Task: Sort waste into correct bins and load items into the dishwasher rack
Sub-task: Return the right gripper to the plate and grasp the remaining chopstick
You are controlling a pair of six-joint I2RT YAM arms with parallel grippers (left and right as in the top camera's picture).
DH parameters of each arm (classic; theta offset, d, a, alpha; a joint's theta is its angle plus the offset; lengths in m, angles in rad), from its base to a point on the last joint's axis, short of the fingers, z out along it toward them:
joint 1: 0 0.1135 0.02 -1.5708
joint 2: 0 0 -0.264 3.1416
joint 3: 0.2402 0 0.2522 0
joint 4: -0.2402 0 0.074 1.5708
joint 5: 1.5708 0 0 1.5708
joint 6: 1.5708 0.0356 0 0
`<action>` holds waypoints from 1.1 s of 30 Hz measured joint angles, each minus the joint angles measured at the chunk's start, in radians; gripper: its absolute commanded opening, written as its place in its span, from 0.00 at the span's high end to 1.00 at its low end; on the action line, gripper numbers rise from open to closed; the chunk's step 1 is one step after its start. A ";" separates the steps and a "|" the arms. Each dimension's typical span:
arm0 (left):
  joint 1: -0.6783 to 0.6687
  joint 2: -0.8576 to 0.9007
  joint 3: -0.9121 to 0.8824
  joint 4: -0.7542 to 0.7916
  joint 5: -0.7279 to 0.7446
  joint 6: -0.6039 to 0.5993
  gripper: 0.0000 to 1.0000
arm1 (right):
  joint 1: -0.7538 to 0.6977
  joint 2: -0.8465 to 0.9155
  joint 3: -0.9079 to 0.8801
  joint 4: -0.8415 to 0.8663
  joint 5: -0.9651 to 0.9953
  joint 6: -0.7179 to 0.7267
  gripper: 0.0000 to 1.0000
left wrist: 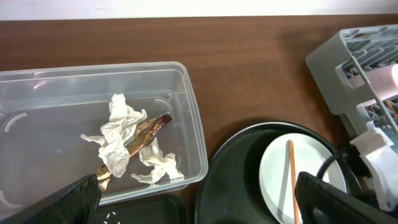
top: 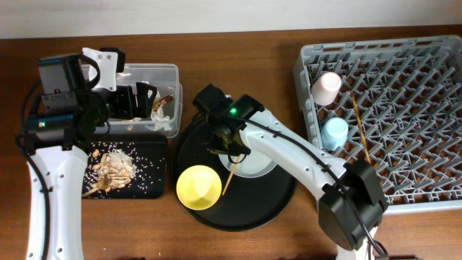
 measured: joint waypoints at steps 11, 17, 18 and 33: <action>0.000 0.000 0.000 0.000 0.000 0.000 0.01 | 0.000 0.021 -0.151 0.089 0.048 0.129 0.59; 0.000 0.000 0.000 0.000 0.000 0.000 0.01 | 0.000 0.023 -0.243 0.173 0.048 0.159 0.60; 0.000 0.000 0.000 0.000 0.000 0.000 0.01 | 0.000 0.023 -0.259 0.192 0.048 0.165 0.60; 0.000 0.000 0.000 0.000 0.000 0.000 0.01 | 0.000 0.027 -0.301 0.222 0.040 0.193 0.96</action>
